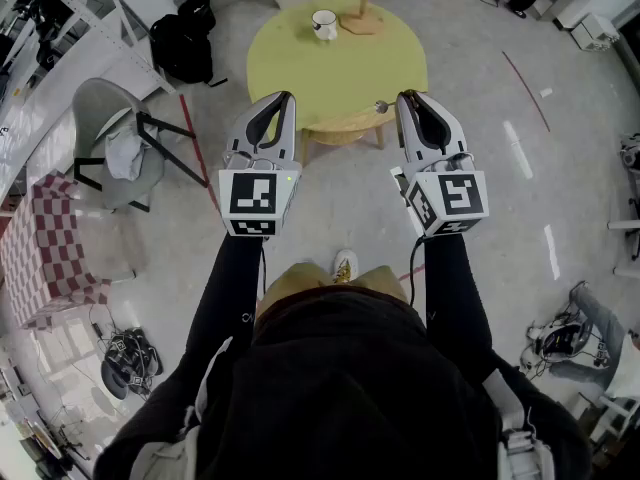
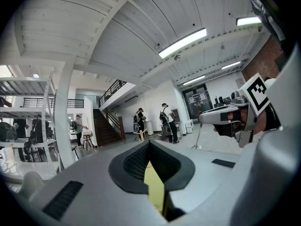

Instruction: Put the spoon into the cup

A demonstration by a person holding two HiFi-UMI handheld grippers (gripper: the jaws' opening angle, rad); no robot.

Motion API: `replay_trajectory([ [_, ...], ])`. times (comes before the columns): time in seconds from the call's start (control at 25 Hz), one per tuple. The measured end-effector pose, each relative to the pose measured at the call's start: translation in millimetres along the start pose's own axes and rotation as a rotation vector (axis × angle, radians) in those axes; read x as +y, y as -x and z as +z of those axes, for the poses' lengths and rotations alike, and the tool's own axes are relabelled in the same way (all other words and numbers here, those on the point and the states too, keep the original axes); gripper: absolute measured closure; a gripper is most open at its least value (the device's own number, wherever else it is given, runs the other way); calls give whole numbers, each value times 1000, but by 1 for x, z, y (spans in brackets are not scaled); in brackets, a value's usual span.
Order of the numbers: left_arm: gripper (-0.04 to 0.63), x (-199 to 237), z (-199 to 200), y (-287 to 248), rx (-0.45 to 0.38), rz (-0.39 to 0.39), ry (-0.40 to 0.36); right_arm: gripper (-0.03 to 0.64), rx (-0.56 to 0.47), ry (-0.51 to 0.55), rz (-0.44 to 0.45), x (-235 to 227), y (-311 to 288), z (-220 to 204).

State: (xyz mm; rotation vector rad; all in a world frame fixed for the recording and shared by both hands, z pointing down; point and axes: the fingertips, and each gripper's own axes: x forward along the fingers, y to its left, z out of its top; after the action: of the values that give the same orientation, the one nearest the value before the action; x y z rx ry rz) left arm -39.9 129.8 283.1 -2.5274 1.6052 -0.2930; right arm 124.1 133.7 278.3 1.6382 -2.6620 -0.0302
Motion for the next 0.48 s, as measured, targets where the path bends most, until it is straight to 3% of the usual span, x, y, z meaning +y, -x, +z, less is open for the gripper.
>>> replay_trajectory([
  [0.48, 580, -11, 6, 0, 4, 24, 0, 560, -2, -18, 32, -6, 7, -2],
])
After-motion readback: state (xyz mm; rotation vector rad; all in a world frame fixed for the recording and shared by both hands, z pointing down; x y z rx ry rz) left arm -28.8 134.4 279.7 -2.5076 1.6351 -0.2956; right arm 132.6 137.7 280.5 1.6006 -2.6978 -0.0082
